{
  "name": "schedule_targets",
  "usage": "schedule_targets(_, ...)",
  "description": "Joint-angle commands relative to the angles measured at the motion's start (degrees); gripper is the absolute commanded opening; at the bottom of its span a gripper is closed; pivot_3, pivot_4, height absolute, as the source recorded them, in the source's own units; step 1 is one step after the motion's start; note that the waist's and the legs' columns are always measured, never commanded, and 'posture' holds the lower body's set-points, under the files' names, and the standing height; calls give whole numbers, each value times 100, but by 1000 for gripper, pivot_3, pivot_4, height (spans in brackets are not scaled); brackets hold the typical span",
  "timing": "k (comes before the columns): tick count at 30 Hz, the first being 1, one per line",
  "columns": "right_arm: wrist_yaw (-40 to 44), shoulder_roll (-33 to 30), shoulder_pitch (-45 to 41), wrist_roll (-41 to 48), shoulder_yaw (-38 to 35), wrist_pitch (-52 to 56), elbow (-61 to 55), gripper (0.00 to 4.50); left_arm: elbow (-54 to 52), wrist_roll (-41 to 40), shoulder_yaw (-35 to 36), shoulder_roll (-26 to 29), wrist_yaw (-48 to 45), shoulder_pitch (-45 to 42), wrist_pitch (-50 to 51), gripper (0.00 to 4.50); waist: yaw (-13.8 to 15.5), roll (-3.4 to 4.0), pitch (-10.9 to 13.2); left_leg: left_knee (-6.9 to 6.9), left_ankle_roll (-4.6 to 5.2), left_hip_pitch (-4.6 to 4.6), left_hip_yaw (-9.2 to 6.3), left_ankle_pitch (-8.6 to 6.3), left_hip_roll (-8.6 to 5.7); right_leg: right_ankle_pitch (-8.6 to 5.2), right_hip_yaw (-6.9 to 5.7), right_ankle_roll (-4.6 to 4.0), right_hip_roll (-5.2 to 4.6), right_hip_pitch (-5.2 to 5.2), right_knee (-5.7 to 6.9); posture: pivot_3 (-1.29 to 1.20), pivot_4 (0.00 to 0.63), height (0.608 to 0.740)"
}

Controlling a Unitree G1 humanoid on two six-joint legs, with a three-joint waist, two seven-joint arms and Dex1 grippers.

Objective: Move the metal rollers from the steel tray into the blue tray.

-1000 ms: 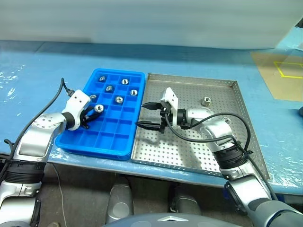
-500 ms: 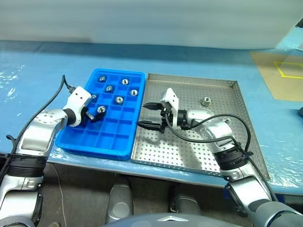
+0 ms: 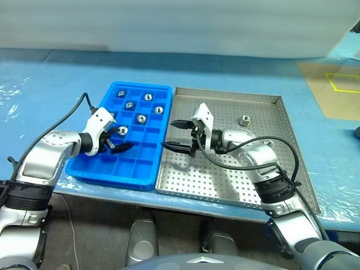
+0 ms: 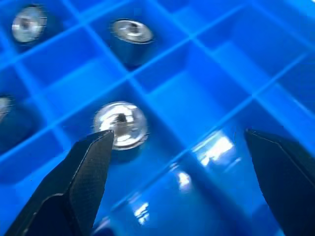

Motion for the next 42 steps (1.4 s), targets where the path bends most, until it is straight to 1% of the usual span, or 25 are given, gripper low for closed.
schedule_targets(1,-47,24,-16,157,-219,-96,-304,4500,-161,-487,317,-311,28,-296,176,4486,-6,0,0,0,-1,0,0,1,-1,0,1,0,0,0,2,188,150,740)
schedule_targets(5,-108,-35,39,158,-330,-82,-406,4500,137,-492,216,-523,99,-682,92,4486,-35,0,0,2,-12,-1,0,9,2,0,1,-1,-1,0,12,144,150,740)
schedule_targets(10,-247,-182,163,189,-528,-10,-632,4500,629,-482,116,-814,71,-1193,-27,4486,-142,0,0,4,-13,-1,1,12,-5,0,4,0,-3,2,12,97,150,740)
schedule_targets(15,-413,-359,349,247,-713,114,-912,4500,1275,-310,-96,-1111,1,-1698,-425,4486,-260,0,0,-1,-12,1,1,13,0,0,4,0,2,1,11,48,150,740)
schedule_targets(19,-524,-551,519,331,-858,258,-1160,4500,1924,-78,-259,-1391,-46,-2126,-977,4486,-288,0,0,2,-11,0,1,14,-5,1,8,0,0,2,8,-1,150,740)
schedule_targets(28,-739,-1040,1097,706,-1283,843,-1922,4500,3219,375,-786,-1844,-822,-3039,-1997,4486,-306,0,0,1,-9,2,2,15,-5,1,30,1,1,5,2,-75,150,740)
schedule_targets(36,-1076,-1325,1697,844,-1725,1059,-2433,4500,4548,678,-809,-2517,-999,-3691,-2834,4486,-405,-1,0,1,-7,7,3,15,-11,2,37,2,0,17,-4,-160,150,740)
schedule_targets(38,-1212,-1355,1850,867,-1863,1091,-2553,4500,4956,678,-710,-2771,-905,-3864,-3064,4486,-424,-2,1,3,-6,6,3,14,-13,2,38,3,-1,21,-8,-175,150,740)
schedule_targets(42,-1388,-1378,2048,933,-2012,1149,-2730,4500,5605,813,-632,-3057,-777,-4133,-3482,4486,-474,-3,1,3,-2,10,4,13,-14,3,39,5,0,22,-11,-211,150,740)
